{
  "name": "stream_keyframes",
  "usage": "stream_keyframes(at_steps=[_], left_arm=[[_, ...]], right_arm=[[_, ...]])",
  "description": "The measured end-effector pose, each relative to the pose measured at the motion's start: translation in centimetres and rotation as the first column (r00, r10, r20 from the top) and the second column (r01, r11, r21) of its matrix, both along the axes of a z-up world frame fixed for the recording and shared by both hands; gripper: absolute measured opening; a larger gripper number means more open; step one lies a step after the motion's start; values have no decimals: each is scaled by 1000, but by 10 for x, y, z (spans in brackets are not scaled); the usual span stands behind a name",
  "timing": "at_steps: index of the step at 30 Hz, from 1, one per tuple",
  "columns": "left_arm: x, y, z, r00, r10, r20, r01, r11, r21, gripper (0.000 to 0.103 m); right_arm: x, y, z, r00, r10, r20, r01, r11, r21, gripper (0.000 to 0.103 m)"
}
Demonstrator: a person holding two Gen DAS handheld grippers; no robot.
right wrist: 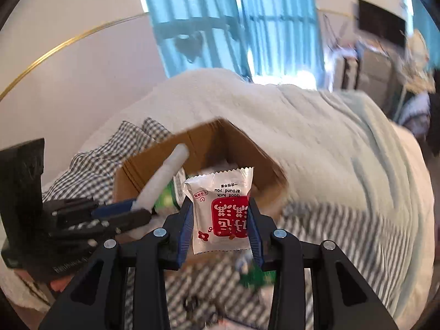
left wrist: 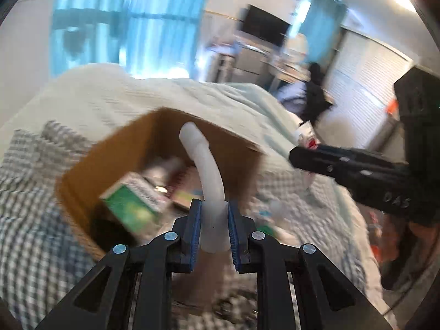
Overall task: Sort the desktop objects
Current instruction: 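Carry the tube and sachet over the cardboard box and open both tools, then move the left tool to the bead bracelet while the right tool grasps the blue-bordered tissue packet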
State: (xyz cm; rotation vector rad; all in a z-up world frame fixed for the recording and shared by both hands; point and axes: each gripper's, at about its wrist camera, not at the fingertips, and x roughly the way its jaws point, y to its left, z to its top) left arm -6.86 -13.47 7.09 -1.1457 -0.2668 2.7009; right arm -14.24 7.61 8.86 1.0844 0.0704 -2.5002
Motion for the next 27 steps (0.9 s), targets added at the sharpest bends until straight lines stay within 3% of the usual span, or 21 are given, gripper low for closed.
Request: stream_keyframes(at_steps=[2, 4, 5, 7, 9, 15, 18, 22, 24, 27], left_arm=[[-1, -12, -6, 998, 56, -6, -56, 997, -53, 21], [-3, -22, -14, 995, 99, 7, -98, 991, -89, 29], [-4, -28, -17, 993, 116, 12, -115, 989, -90, 34], [-2, -36, -22, 991, 136, 11, -135, 988, -79, 71], [3, -43, -24, 986, 164, -10, -164, 984, -68, 82], [26, -35, -23, 988, 149, -36, -152, 984, -88, 83], [49, -17, -23, 994, 80, -69, -87, 991, -107, 84], [86, 15, -39, 994, -93, -58, 87, 992, -97, 89], [97, 32, -52, 982, -188, -27, 184, 978, -100, 89], [106, 50, -72, 966, -257, 23, 258, 960, -112, 89]], right_arm=[[-15, -18, -3, 1000, 12, 3, -12, 1000, -11, 39], [-23, -29, -8, 1000, 1, 14, -1, 999, -34, 58], [-25, -33, -12, 1000, -19, 5, 19, 999, -28, 75], [-20, -32, -14, 1000, -26, -12, 26, 999, -21, 78], [-10, -24, -12, 999, -37, -34, 37, 999, -3, 78], [40, 29, -21, 993, -114, 14, 114, 993, 7, 81], [73, 64, -52, 977, -190, 99, 187, 982, 38, 81], [109, 98, -117, 928, -282, 244, 271, 959, 81, 81], [119, 107, -148, 896, -307, 320, 297, 951, 82, 81], [128, 119, -192, 834, -322, 448, 336, 940, 50, 81]])
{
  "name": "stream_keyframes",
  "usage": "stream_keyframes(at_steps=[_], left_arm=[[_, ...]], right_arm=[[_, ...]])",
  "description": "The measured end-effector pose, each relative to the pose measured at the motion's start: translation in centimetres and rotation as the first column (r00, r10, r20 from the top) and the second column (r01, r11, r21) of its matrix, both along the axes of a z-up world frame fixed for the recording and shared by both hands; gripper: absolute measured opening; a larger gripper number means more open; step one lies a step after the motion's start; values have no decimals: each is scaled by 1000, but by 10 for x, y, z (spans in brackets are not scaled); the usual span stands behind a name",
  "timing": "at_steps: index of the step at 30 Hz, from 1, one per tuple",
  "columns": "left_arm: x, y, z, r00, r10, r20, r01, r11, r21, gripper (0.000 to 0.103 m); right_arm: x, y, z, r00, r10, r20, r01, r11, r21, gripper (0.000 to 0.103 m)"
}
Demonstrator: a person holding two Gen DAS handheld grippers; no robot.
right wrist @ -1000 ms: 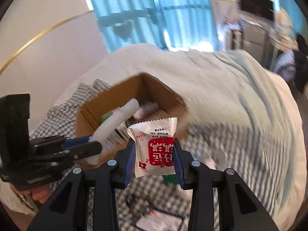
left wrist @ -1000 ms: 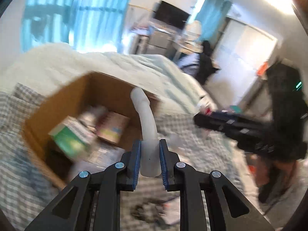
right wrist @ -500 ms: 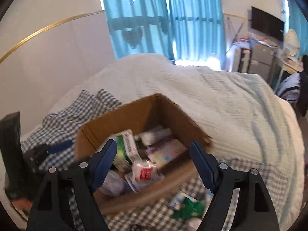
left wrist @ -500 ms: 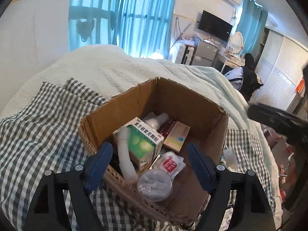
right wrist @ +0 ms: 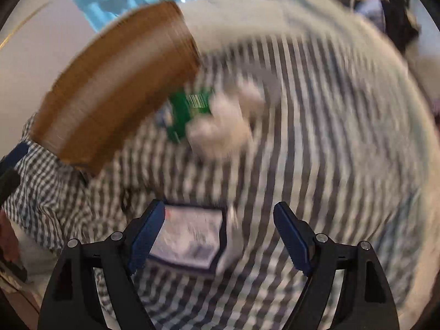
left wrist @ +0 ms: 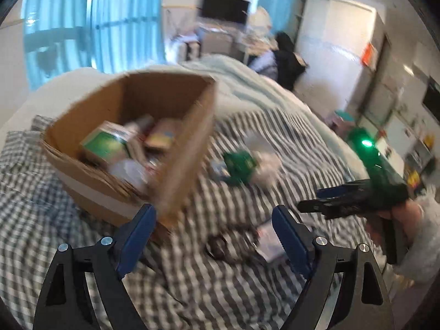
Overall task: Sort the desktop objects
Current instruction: 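Move the left tool to the bead bracelet while the right tool grasps the blue-bordered tissue packet, then close the left tool on the bead bracelet while the right tool holds the packet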
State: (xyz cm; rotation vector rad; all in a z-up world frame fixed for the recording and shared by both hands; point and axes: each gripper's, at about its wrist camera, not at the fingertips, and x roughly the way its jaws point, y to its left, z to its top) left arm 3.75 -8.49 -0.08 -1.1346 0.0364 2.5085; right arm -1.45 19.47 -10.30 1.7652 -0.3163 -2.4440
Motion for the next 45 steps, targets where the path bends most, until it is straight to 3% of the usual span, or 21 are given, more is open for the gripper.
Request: stream_keyframes(at_steps=[4, 7, 9, 12, 19, 23, 27, 30, 35, 37, 40, 45], left_arm=[[7, 24, -37, 994, -70, 86, 74, 996, -44, 89], [9, 39, -61, 990, -84, 112, 95, 991, -93, 89], [7, 42, -74, 987, -77, 138, 91, 991, -98, 89], [5, 46, -78, 988, -60, 139, 77, 990, -115, 89], [0, 61, -82, 990, -50, 128, 69, 987, -146, 89], [-6, 69, -87, 988, -62, 140, 85, 983, -161, 89], [-19, 51, -96, 984, 0, 178, 24, 990, -136, 88], [-28, 38, -108, 971, 38, 238, -14, 995, -103, 77], [-36, 41, -122, 966, 34, 256, -1, 992, -128, 58], [-39, 42, -127, 961, 35, 273, 2, 991, -137, 34], [-39, 42, -126, 964, 25, 266, 12, 991, -135, 17], [-36, 41, -118, 969, 0, 246, 33, 991, -131, 8]], right_arm=[[2, 10, -38, 993, -47, 108, 56, 995, -87, 74], [2, 5, -51, 990, -21, 142, 42, 989, -144, 52], [2, 1, -48, 992, -10, 128, 32, 986, -166, 31], [3, 2, -30, 998, -3, 55, 11, 990, -143, 23], [12, 32, 34, 986, -60, -153, 68, 996, 49, 19], [13, 53, 47, 980, -89, -178, 102, 993, 64, 19], [14, 55, 41, 983, -85, -165, 96, 994, 55, 19], [15, 54, 33, 986, -73, -149, 81, 996, 46, 19], [17, 52, 27, 989, -59, -134, 65, 997, 40, 19], [18, 53, 26, 990, -58, -131, 64, 997, 42, 19], [19, 54, 24, 991, -59, -122, 65, 997, 40, 19], [19, 51, 23, 991, -51, -121, 56, 998, 40, 19]])
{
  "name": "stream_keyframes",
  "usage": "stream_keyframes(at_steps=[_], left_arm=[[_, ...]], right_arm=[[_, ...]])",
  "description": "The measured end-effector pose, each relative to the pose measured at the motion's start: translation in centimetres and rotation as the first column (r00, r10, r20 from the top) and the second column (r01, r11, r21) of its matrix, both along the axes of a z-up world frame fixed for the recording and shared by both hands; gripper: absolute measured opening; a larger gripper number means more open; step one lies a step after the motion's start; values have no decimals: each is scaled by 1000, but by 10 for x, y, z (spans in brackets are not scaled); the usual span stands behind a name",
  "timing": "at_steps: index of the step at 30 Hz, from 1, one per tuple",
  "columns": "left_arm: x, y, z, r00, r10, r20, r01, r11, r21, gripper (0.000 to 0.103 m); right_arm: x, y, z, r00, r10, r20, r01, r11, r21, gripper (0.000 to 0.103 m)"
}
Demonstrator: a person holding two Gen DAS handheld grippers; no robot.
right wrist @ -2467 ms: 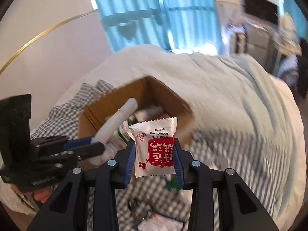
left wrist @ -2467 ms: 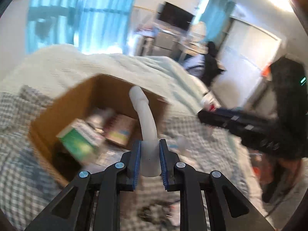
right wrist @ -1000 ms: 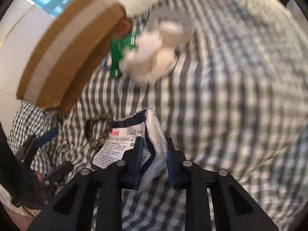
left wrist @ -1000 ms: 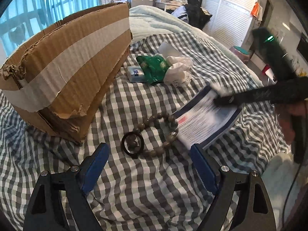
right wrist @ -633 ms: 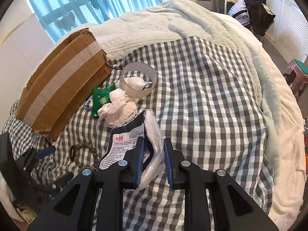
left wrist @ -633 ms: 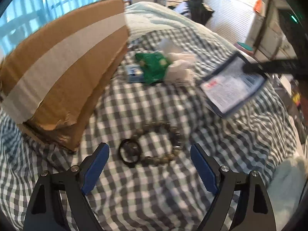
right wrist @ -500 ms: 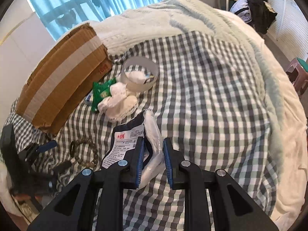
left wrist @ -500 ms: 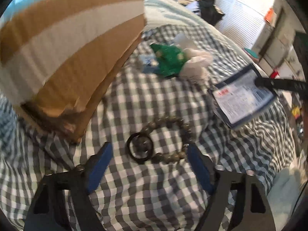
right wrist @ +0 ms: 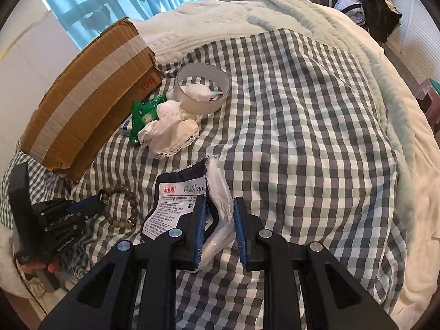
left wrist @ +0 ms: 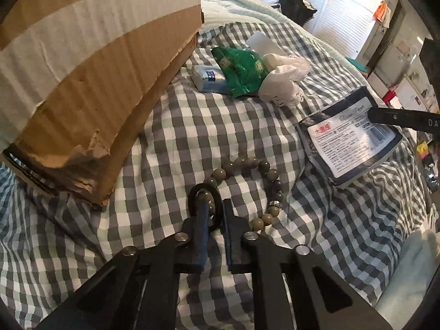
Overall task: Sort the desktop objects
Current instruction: 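Close the left tool on the bead bracelet while the right tool holds the packet, then carry the bracelet and packet over the box and open both tools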
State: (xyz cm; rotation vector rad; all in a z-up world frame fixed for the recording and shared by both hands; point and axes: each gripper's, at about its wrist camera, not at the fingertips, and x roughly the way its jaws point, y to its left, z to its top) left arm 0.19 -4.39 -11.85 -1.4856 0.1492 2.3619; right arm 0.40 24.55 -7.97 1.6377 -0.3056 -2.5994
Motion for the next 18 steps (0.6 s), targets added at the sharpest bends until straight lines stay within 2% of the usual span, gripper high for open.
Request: stream_keyframes(at_steps=[8, 18], left_arm=[[-1, -7, 13, 1000, 27, -3, -27, 998, 50, 6], [2, -4, 37, 999, 12, -51, -6, 995, 103, 6]], right_arm=[[3, -10, 13, 999, 27, -28, -27, 1000, 14, 19], [4, -24, 43, 995, 54, -85, -53, 998, 25, 19]])
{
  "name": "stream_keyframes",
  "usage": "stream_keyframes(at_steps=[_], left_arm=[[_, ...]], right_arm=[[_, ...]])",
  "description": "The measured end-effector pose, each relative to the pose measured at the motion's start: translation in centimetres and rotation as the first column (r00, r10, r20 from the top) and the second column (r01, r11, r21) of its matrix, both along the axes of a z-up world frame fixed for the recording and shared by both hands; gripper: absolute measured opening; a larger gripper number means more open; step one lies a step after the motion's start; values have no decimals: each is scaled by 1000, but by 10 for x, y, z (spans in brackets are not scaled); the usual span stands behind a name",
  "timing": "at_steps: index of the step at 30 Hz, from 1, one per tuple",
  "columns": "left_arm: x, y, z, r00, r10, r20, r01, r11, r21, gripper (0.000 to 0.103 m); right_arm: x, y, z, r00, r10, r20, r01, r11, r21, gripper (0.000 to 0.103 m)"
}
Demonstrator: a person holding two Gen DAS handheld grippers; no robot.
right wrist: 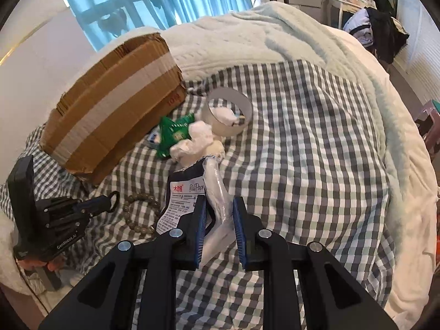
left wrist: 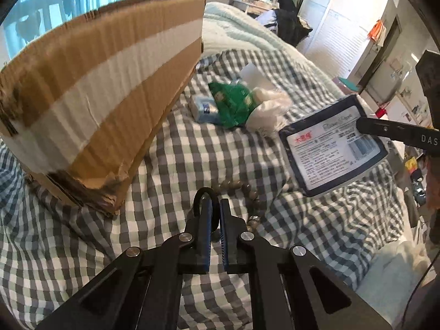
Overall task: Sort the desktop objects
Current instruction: 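Carry the bracelet and packet over the box and open both tools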
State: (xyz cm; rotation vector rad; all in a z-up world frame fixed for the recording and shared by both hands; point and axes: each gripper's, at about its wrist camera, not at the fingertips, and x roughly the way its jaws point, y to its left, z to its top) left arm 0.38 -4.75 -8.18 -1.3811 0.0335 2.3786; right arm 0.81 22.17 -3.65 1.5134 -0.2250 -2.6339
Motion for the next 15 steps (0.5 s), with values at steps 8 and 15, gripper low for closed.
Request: stream_keyframes(at_steps=[8, 15], left_arm=[[-1, 2, 52, 995, -32, -93, 41, 995, 92, 6], [-19, -1, 108, 979, -14, -203, 41, 990, 131, 6]], right_arm=[[-3, -17, 50, 995, 39, -94, -36, 999, 36, 19], [-14, -32, 105, 978, 74, -195, -64, 996, 58, 19]])
